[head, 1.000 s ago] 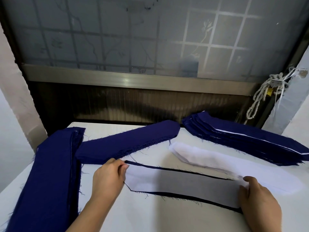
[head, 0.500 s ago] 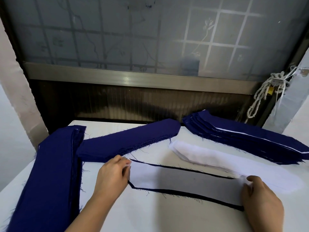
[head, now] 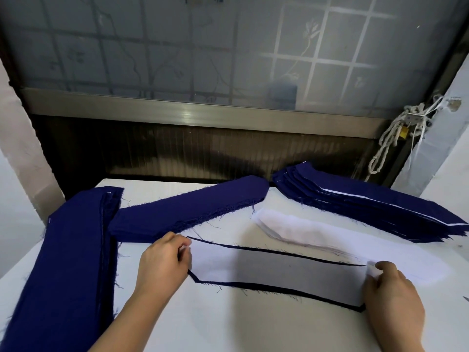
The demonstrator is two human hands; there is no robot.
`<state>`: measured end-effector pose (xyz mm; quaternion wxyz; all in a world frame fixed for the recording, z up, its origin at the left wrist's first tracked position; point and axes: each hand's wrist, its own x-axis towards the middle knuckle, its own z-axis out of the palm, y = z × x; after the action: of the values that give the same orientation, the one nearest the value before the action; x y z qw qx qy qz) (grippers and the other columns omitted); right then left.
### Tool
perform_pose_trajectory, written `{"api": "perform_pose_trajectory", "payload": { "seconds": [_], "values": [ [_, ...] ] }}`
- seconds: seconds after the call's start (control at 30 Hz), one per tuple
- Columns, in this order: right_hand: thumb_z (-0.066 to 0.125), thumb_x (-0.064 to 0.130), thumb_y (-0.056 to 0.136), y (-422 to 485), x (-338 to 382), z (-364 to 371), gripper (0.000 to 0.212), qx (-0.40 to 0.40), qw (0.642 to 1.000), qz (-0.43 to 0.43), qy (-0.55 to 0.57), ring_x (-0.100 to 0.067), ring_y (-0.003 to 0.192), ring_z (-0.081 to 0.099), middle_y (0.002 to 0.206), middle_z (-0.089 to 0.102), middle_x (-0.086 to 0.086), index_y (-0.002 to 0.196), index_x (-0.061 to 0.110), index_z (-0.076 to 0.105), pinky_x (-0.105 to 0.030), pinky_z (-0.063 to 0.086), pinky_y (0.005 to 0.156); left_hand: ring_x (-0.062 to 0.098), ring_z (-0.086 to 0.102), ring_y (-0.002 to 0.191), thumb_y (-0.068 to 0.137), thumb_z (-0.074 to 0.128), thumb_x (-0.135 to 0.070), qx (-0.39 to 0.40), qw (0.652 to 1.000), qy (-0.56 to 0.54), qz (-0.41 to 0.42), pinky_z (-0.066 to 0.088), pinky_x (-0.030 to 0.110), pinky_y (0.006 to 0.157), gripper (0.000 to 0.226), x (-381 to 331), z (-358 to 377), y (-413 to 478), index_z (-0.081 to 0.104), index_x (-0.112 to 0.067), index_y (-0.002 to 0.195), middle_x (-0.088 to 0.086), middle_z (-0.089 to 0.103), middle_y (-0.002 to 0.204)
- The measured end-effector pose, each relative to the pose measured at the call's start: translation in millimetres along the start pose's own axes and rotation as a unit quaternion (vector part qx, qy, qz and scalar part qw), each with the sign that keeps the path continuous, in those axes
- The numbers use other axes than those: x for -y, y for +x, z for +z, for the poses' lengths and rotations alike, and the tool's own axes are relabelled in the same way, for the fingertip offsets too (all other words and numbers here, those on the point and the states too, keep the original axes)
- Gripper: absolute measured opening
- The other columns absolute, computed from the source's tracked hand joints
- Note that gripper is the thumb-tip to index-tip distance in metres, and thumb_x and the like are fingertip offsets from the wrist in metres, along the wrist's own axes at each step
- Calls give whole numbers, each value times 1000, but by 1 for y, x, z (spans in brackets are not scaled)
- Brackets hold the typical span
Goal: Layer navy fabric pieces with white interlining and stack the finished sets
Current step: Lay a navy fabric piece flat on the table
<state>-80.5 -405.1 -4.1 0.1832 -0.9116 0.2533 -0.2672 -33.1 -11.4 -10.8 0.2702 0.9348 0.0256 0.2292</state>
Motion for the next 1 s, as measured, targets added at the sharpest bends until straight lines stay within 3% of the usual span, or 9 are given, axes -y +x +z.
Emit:
{"api": "perform_pose_trajectory", "payload": {
  "seconds": [0.2,0.3,0.47,0.6,0.73,0.87,1.0],
  "values": [
    [70,-1,72,4,1,3,36,-28,999,-15,-38,-47,95,53,105,56,-29,107,-1,64,-51,39,80,19,55,71,89,66,-18,-13,1000,18,12,46,33,61,11,-2,-2,-2,66,-20,100,-6,54,90],
    [67,-4,71,10,7,5,33,-46,997,-47,-49,-45,95,54,102,60,-27,104,0,66,-50,36,82,24,52,71,82,74,-15,-49,995,62,57,47,37,62,13,-6,-4,-3,69,-11,93,1,56,85],
    [59,3,88,37,53,34,23,56,982,-182,-7,-34,99,57,107,64,-14,111,4,66,-46,46,84,24,51,63,80,69,-11,-65,988,85,108,47,37,55,4,-10,-6,-5,66,-9,82,2,57,72],
    [52,10,95,58,97,70,22,188,944,-269,27,-25,104,55,109,61,-8,110,9,68,-30,44,89,20,48,53,79,70,-7,-40,992,72,94,40,32,47,14,-14,-9,-6,59,-11,71,-2,54,60],
    [54,9,93,69,125,87,17,203,933,-293,45,-19,94,51,104,58,-6,103,10,68,-25,43,81,19,48,52,79,70,-7,-19,994,71,81,40,31,45,18,-14,-10,-7,57,-12,67,-3,52,58],
    [46,12,95,71,142,94,15,216,920,-324,-44,-21,92,51,102,55,-7,100,10,61,-21,36,73,19,48,53,82,67,-9,-11,996,67,64,41,33,45,18,-14,-8,-6,57,-12,68,-3,53,61],
    [48,2,91,71,142,97,18,209,918,-326,-90,-23,99,54,107,56,-9,105,6,59,-22,40,79,19,50,57,87,62,-14,-2,996,64,55,44,34,49,16,-12,-5,-6,60,-13,72,-4,55,65]
  ]
}}
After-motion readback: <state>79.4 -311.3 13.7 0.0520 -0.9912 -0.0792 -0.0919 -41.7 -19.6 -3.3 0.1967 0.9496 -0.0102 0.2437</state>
